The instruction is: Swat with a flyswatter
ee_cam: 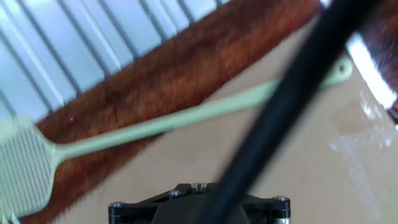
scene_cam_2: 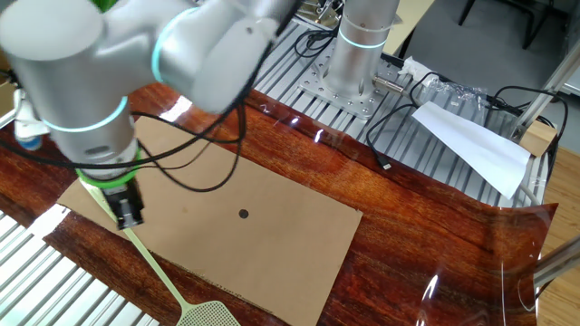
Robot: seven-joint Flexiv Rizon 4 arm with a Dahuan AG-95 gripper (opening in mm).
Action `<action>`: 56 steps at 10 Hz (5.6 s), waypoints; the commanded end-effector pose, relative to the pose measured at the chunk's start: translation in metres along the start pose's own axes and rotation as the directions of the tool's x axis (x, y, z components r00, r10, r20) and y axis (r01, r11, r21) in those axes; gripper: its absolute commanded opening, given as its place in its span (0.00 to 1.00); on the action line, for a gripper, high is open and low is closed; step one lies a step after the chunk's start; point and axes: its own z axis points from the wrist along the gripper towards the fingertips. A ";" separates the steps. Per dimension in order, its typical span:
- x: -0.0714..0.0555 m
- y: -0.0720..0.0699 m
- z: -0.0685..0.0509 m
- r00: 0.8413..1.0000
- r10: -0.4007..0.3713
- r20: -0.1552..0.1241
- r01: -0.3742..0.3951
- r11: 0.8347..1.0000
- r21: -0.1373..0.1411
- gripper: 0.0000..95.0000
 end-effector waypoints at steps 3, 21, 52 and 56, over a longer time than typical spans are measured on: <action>-0.015 -0.009 0.007 0.988 0.154 0.005 -0.154 0.988 -0.007 0.00; -0.039 -0.032 0.019 0.724 0.681 -0.109 -0.689 0.710 -0.142 0.00; -0.053 -0.047 0.042 0.756 0.652 -0.062 -0.653 0.757 -0.002 0.40; -0.053 -0.047 0.042 0.794 0.605 -0.060 -0.607 0.795 -0.004 0.00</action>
